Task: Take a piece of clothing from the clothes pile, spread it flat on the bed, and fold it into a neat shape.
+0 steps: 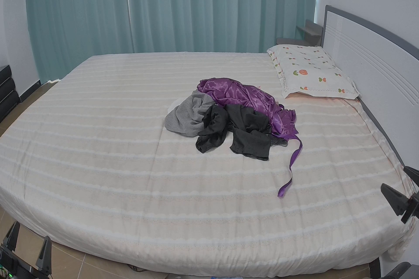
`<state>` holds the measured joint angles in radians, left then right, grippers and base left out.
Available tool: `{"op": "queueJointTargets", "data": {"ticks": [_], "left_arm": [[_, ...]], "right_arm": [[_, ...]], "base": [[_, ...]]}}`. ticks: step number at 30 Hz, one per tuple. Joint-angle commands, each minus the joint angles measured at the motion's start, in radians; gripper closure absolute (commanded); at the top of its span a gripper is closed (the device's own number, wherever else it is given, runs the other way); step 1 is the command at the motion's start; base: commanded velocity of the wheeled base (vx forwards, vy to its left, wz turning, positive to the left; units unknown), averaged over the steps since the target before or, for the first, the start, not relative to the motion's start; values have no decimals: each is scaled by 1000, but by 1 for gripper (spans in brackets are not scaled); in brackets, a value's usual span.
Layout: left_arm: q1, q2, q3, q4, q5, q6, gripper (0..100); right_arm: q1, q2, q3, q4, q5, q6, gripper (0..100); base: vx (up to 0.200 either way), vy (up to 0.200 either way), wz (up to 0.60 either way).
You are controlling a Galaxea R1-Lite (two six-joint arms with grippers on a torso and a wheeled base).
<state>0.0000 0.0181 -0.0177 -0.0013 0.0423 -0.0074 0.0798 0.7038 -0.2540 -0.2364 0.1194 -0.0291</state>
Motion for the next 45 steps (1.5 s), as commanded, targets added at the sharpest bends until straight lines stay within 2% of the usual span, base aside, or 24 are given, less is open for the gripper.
{"op": "queueJointTargets", "data": {"ticks": [1, 4, 7, 8, 11, 18, 25, 32, 36, 45], "left_arm": [[0, -18, 18, 0, 1, 0, 0], [0, -18, 18, 0, 1, 0, 0], [0, -18, 18, 0, 1, 0, 0], [0, -18, 18, 0, 1, 0, 0], [0, -18, 18, 0, 1, 0, 0], [0, -18, 18, 0, 1, 0, 0], [0, -18, 18, 0, 1, 0, 0], [0, -18, 18, 0, 1, 0, 0], [0, -18, 18, 0, 1, 0, 0], [0, -18, 18, 0, 1, 0, 0]], "right_arm": [[89, 425, -73, -146, 5, 89, 0], [92, 559, -97, -230, 3, 130, 0], [92, 559, -97, -230, 3, 130, 0], [127, 709, -105, -347, -7, 166, 0], [127, 783, -126, -396, -12, 184, 0], [138, 1103, -297, -538, -83, 302, 0], [144, 1370, -432, -663, -129, 373, 0], [153, 1528, -600, -682, -147, 428, 0], [189, 1622, -740, -673, -147, 489, 0], [244, 1787, -936, -641, -150, 535, 0]], "base": [[0, 0, 0], [0, 0, 0], [0, 0, 0], [0, 0, 0], [0, 0, 0], [0, 0, 0], [0, 0, 0], [0, 0, 0], [0, 0, 0], [0, 0, 0]]}}
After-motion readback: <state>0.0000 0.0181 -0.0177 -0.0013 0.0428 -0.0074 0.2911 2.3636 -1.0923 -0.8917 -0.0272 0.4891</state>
